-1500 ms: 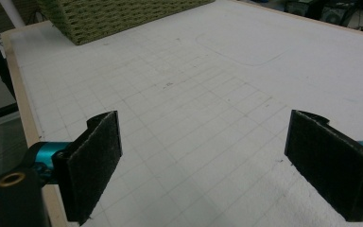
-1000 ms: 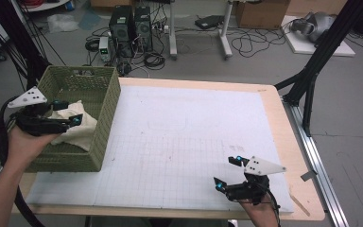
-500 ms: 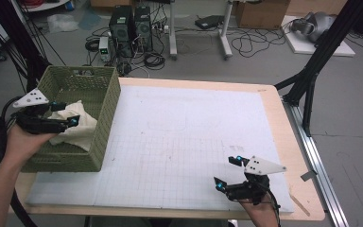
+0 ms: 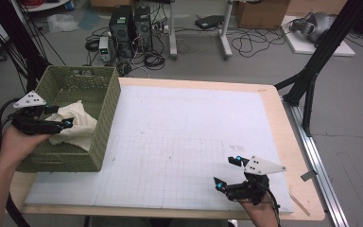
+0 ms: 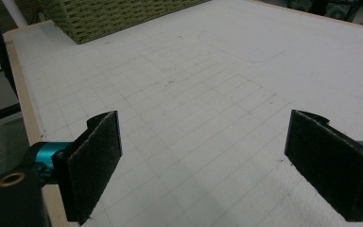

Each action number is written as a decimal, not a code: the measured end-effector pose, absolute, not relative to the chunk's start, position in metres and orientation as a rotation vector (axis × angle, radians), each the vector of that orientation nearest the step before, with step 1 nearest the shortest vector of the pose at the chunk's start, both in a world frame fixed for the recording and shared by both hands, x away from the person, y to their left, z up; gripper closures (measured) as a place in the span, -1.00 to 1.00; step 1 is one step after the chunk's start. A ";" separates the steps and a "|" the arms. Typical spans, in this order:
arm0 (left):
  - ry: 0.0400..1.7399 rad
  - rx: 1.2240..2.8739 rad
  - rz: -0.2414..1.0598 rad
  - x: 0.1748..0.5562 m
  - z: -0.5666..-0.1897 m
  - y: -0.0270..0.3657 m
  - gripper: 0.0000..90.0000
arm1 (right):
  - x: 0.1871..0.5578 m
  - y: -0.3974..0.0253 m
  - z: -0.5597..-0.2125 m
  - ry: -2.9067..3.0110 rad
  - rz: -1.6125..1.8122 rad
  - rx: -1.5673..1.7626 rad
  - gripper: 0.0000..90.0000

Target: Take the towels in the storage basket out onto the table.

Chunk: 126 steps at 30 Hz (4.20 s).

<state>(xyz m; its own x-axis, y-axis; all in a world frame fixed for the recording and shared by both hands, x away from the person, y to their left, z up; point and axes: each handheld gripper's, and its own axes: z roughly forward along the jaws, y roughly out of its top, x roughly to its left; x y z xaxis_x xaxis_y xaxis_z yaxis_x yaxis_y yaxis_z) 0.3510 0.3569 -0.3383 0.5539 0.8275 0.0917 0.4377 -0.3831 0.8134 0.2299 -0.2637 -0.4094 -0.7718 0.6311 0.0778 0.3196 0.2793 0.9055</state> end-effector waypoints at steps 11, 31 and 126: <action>1.038 2.079 0.631 0.360 -0.348 0.352 -0.44 | 0.230 -0.263 -0.410 2.260 1.488 0.870 -0.76; 1.165 2.251 0.497 0.378 -0.370 0.353 -0.28 | 0.232 -0.264 -0.411 2.267 1.485 0.869 -0.76; 1.130 1.901 0.524 0.349 -0.301 0.382 0.95 | 0.232 -0.266 -0.409 2.256 1.495 0.870 -0.76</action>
<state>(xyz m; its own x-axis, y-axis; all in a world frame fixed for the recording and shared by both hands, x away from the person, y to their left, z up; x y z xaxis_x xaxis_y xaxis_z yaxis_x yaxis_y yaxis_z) 0.3486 0.3825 -0.3014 0.5057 0.8605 -0.0622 0.5079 -0.2387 0.8277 0.2325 -0.2660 -0.4089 -0.7725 0.6297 0.0816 0.3204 0.2758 0.9062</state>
